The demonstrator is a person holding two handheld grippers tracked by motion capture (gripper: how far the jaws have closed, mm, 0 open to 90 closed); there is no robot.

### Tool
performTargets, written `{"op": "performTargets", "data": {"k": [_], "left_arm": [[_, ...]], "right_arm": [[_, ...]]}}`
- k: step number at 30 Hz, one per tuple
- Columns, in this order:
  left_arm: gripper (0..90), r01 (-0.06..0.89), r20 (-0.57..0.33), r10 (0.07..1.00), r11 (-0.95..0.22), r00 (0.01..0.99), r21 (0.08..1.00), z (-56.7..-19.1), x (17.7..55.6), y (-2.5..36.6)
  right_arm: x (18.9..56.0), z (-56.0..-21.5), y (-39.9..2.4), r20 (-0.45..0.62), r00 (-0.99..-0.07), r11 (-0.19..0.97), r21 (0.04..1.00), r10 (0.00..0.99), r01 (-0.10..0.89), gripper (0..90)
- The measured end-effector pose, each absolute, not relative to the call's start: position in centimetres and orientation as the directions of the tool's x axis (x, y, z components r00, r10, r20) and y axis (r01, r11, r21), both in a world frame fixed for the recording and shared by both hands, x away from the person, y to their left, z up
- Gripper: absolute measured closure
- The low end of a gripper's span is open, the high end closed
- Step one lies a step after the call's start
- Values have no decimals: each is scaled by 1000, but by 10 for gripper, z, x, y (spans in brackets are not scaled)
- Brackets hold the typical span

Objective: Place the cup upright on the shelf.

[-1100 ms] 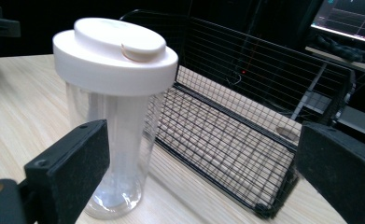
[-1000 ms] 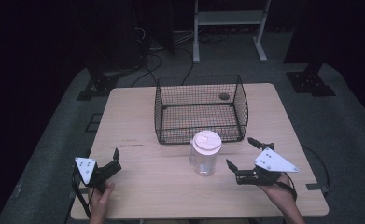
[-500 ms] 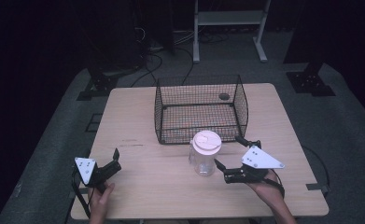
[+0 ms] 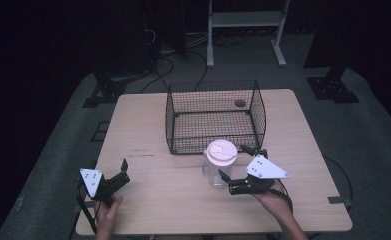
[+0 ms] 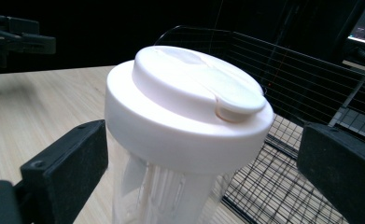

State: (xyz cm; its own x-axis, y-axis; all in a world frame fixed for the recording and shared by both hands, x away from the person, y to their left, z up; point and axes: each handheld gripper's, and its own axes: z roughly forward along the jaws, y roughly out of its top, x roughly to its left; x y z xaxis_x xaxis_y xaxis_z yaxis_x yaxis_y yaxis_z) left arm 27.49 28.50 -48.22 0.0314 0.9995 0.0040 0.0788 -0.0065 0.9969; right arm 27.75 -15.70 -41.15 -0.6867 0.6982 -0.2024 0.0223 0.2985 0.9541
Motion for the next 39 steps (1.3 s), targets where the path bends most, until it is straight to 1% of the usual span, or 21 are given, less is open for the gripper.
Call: {"op": "performTargets", "data": {"k": [6, 20, 26, 39], "left_arm": [[0, 78, 1, 1000, -3, 31, 997, -482, 275, 285], [0, 77, -1, 999, -2, 34, 997, -482, 275, 286], [0, 77, 0, 999, -3, 35, 997, -482, 275, 286], [0, 78, -1, 999, -1, 34, 997, -482, 275, 286]], "right_arm": [[282, -415, -150, -200, -686, 297, 954, 699, 25, 6], [292, -421, -127, -226, -653, 284, 959, 723, -17, 7], [292, -421, -126, -238, -642, 289, 957, 729, -27, 32], [289, -415, -130, -244, -626, 298, 954, 741, -19, 38]]}}
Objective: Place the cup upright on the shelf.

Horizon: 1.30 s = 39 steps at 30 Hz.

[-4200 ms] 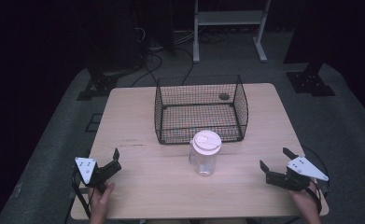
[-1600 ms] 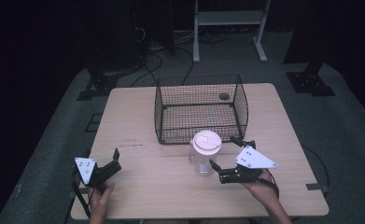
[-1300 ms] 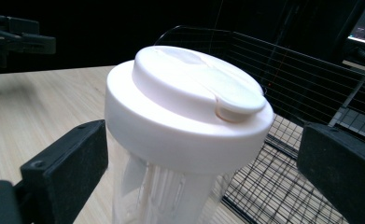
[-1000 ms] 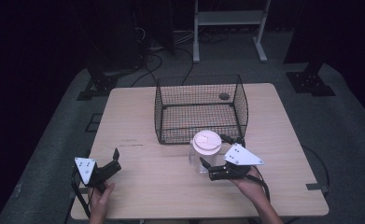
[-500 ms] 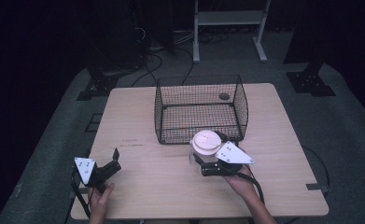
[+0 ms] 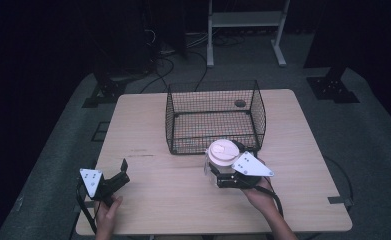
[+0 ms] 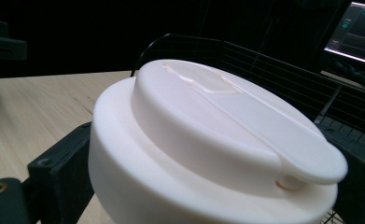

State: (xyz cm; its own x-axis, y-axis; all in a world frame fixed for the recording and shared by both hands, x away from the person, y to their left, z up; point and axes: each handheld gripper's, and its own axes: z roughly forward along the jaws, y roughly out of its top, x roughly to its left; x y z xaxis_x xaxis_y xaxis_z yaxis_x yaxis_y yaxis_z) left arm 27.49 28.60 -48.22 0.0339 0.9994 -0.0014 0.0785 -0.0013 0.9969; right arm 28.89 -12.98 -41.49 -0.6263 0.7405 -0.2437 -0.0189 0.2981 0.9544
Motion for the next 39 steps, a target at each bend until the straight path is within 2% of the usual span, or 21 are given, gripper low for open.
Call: {"op": "performTargets", "data": {"k": [39], "left_arm": [[0, 81, 1, 999, -4, 34, 997, -482, 275, 286]], "right_arm": [[303, -344, -149, -253, -624, 307, 951, 739, -23, 38]]}}
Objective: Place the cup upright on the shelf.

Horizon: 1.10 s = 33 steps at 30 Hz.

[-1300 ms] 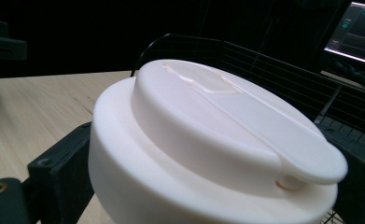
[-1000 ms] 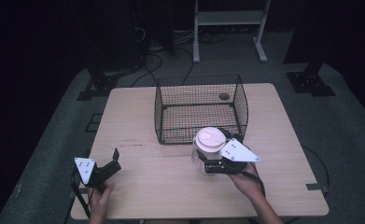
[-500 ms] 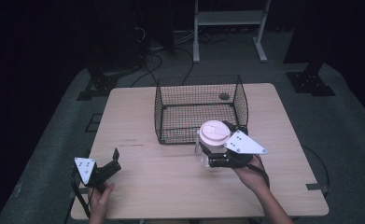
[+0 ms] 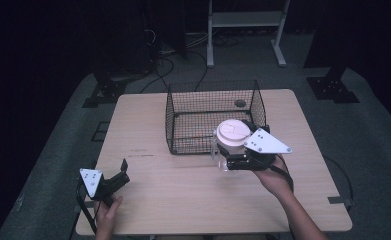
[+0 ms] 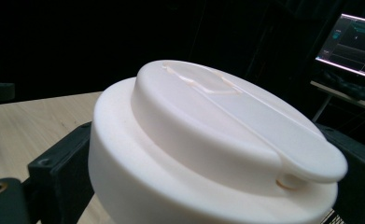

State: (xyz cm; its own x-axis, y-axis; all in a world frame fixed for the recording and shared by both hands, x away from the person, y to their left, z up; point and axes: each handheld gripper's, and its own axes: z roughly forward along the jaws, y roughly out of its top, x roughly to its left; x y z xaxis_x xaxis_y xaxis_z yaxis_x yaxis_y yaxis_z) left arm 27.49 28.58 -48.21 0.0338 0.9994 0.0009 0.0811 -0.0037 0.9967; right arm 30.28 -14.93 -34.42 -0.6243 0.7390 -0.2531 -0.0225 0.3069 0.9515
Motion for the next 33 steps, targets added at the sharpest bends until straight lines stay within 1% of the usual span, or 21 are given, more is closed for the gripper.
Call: {"op": "performTargets", "data": {"k": [7, 18, 33], "left_arm": [[0, 79, -2, 999, 0, 36, 997, -482, 275, 286], [0, 78, -3, 999, 0, 35, 997, -482, 275, 285], [0, 78, -5, 999, 3, 36, 997, -482, 275, 286]], "right_arm": [[310, -329, -149, -255, -627, 306, 952, 736, -27, 38], [332, -309, -143, -272, -610, 315, 948, 745, -37, 38], [362, -295, -127, -274, -602, 318, 947, 750, -34, 38]]}}
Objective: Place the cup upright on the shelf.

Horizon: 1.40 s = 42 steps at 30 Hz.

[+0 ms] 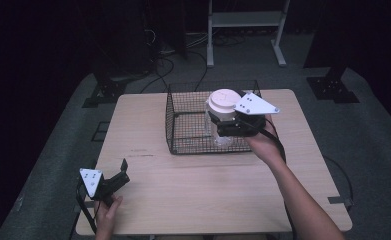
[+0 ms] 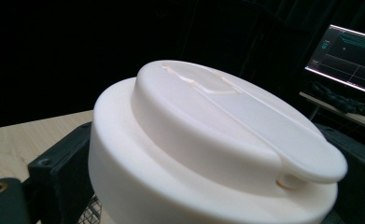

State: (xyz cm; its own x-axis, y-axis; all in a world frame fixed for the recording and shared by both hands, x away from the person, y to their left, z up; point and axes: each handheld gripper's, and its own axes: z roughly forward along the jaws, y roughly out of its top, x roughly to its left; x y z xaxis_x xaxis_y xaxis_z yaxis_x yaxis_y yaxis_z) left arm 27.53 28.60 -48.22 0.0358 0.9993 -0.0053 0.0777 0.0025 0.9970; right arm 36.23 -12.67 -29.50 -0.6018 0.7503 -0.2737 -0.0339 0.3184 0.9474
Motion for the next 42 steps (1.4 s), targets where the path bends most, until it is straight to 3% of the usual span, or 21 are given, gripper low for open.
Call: {"op": "performTargets", "data": {"k": [21, 42], "left_arm": [[0, 76, -7, 999, 4, 34, 997, -482, 275, 286], [0, 76, -11, 999, 8, 38, 997, -482, 275, 287]], "right_arm": [[406, -295, -106, -293, -563, 341, 940, 773, -20, 38], [444, -321, -90, -289, -529, 340, 941, 798, -3, 38]]}}
